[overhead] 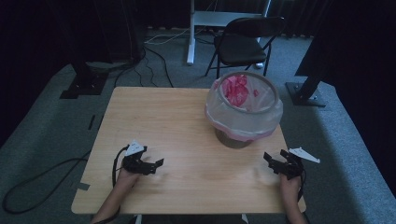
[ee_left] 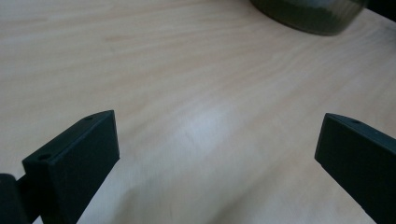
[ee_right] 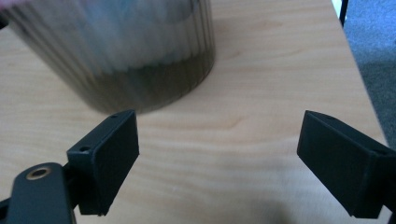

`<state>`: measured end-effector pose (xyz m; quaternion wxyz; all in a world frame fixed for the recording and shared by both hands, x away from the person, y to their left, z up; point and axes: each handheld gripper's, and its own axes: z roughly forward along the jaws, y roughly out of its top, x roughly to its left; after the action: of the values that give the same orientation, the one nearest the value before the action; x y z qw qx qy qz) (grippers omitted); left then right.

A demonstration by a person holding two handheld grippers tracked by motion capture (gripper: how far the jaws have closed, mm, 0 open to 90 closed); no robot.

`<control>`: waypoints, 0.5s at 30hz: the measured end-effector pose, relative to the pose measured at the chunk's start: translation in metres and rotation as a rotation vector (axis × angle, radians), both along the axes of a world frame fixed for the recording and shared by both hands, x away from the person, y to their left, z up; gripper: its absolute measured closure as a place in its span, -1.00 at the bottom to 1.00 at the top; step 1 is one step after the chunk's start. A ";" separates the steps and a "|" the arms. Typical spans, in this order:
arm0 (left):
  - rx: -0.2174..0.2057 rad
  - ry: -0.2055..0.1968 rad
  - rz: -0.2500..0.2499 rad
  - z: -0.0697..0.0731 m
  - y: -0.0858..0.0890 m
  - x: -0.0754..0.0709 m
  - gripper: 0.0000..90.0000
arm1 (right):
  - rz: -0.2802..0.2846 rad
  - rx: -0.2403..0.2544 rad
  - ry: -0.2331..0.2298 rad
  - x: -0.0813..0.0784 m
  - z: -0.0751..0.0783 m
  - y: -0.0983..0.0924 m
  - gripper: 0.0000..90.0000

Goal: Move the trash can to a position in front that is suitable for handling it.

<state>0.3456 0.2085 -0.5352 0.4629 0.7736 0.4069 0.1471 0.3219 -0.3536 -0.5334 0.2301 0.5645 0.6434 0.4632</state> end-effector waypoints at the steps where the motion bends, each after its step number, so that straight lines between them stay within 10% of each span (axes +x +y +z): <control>1: -0.005 -0.010 0.004 0.000 -0.003 0.005 -1.00 | -0.002 0.002 0.002 0.003 0.002 -0.001 -0.73; 15: 0.015 -0.064 0.004 0.015 -0.059 0.063 -1.00 | -0.060 -0.055 -0.007 0.046 0.025 -0.008 -0.73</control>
<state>0.4088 0.1491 -0.5206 0.4695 0.7712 0.3924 0.1757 0.3684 -0.3614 -0.5083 0.2613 0.5754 0.6378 0.4402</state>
